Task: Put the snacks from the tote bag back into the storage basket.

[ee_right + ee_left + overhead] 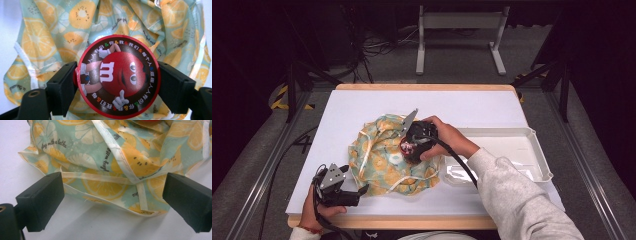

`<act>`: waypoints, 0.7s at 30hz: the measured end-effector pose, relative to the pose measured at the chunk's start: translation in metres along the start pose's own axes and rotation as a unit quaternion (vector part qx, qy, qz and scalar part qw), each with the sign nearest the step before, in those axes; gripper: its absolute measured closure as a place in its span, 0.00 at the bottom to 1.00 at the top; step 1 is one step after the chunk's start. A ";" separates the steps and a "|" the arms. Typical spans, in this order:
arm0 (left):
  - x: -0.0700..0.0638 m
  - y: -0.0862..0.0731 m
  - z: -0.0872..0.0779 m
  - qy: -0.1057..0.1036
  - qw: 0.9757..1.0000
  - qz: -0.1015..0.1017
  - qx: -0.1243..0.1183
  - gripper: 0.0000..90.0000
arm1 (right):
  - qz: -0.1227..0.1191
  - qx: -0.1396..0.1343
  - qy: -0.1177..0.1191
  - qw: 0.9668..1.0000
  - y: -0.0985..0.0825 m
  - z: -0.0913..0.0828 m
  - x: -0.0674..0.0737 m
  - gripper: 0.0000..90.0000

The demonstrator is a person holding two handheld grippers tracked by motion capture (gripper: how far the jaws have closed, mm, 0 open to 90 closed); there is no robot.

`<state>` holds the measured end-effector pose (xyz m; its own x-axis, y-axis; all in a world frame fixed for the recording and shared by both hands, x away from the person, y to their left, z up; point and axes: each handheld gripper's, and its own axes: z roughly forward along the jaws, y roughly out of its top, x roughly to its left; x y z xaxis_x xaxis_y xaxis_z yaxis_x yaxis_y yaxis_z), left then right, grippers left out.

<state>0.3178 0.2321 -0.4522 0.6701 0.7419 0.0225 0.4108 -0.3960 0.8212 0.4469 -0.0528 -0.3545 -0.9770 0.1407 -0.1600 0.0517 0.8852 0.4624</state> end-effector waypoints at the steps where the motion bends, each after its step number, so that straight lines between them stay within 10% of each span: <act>1: 0.000 0.000 0.000 0.001 1.000 0.000 -0.002 0.05 | -0.001 -0.002 0.000 1.000 0.000 -0.001 0.000 0.26; 21: -0.001 0.000 0.000 0.003 1.000 0.000 0.003 0.05 | -0.021 -0.004 -0.012 1.000 -0.002 -0.033 0.010 0.26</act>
<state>0.3173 0.2311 -0.4520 0.6662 0.7453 0.0254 0.4150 -0.3988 0.8178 0.4308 -0.0673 -0.3282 -0.9733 0.1130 -0.1998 0.0083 0.8873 0.4612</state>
